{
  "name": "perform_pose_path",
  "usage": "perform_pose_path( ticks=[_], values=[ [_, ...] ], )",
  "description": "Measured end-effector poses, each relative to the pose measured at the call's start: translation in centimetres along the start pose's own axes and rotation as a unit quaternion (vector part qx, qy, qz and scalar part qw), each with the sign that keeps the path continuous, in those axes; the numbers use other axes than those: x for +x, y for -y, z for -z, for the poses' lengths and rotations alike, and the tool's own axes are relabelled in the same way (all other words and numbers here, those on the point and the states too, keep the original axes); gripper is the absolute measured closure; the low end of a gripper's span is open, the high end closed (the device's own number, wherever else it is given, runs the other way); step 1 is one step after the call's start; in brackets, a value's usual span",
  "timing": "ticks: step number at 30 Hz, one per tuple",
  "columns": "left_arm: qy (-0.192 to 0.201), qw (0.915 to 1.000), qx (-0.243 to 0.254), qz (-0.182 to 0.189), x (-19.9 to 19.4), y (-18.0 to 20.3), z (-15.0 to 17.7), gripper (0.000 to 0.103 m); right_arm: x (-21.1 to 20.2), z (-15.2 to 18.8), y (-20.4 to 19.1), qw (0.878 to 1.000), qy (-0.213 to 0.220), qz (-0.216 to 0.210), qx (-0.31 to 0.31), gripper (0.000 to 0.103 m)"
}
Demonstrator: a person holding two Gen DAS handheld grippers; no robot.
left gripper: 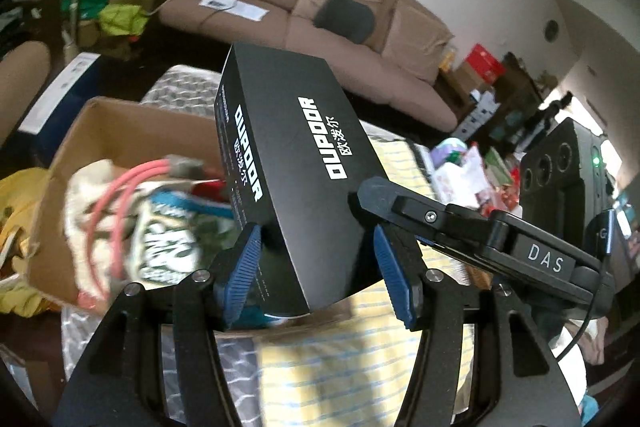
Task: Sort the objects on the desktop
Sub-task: 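Lower the black box into the cardboard box and open both grippers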
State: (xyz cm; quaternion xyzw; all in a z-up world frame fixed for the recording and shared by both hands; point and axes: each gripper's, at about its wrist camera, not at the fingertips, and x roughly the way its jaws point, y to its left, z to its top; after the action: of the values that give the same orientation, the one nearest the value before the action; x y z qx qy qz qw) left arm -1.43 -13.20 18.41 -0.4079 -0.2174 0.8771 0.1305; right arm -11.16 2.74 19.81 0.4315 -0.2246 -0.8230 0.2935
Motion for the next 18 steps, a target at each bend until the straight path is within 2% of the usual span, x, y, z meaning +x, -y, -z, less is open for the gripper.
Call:
perform_pose_path(
  ticks=[4,8,18],
  values=[
    [-0.011,0.9999,0.0,-0.013,0.0,-2.8,0.6,0.049,3.0,1.3,-0.8,1.0,-0.013,-0.013,0.004,0.051],
    [-0.03,0.9994,0.008,-0.011,1.3,-4.2,0.9,0.049,4.8,2.6,0.3,1.0,-0.007,-0.014,0.025,0.051],
    [-0.086,0.9949,0.05,0.013,6.8,-3.1,2.3,0.048,4.9,4.2,5.5,0.997,0.009,0.017,0.075,0.051]
  ],
)
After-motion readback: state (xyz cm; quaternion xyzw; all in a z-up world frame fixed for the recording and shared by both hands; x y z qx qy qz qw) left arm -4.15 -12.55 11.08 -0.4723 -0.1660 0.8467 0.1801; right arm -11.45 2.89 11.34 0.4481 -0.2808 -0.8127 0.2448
